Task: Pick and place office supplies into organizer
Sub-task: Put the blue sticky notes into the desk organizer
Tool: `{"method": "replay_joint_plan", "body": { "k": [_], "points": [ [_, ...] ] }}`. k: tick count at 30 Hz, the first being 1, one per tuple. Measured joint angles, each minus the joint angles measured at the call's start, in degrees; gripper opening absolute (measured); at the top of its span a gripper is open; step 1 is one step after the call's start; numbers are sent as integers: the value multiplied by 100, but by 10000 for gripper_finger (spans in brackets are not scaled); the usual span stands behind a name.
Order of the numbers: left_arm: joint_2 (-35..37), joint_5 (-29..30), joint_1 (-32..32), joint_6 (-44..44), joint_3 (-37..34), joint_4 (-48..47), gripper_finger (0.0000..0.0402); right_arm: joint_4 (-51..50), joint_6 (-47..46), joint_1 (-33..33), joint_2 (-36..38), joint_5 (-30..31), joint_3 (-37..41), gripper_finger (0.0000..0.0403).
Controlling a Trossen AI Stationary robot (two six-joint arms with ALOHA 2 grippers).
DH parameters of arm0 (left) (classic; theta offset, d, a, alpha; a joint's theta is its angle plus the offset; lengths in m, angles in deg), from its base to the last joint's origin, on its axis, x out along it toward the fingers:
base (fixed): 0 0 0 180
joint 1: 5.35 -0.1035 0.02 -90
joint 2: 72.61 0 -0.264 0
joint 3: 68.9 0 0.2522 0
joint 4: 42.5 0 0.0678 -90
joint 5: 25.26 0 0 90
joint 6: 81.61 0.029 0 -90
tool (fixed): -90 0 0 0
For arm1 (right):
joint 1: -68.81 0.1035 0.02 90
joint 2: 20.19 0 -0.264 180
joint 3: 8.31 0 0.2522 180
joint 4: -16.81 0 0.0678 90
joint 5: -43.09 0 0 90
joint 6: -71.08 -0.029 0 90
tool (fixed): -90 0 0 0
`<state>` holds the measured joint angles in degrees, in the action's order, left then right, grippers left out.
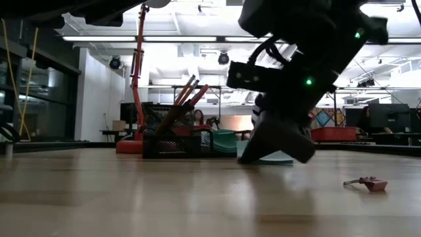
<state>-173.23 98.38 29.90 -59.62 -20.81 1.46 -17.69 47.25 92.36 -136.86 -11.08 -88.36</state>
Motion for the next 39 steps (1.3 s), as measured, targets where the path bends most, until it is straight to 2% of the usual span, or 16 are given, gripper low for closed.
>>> {"method": "replay_joint_plan", "body": {
  "k": [4,15,29,39],
  "points": [
    [0,43,-5,12,0,56,152,-871,-56,180,-24,-18,-422,0],
    [0,150,1,21,0,22,152,-2614,-71,262,-13,725,-1503,1],
    [2,115,-1,-240,0,-261,152,-3050,-277,234,-2,1066,-1623,0],
    [2,137,1,-281,0,-226,152,-3003,491,2,396,1585,-1621,0]
  ]
}}
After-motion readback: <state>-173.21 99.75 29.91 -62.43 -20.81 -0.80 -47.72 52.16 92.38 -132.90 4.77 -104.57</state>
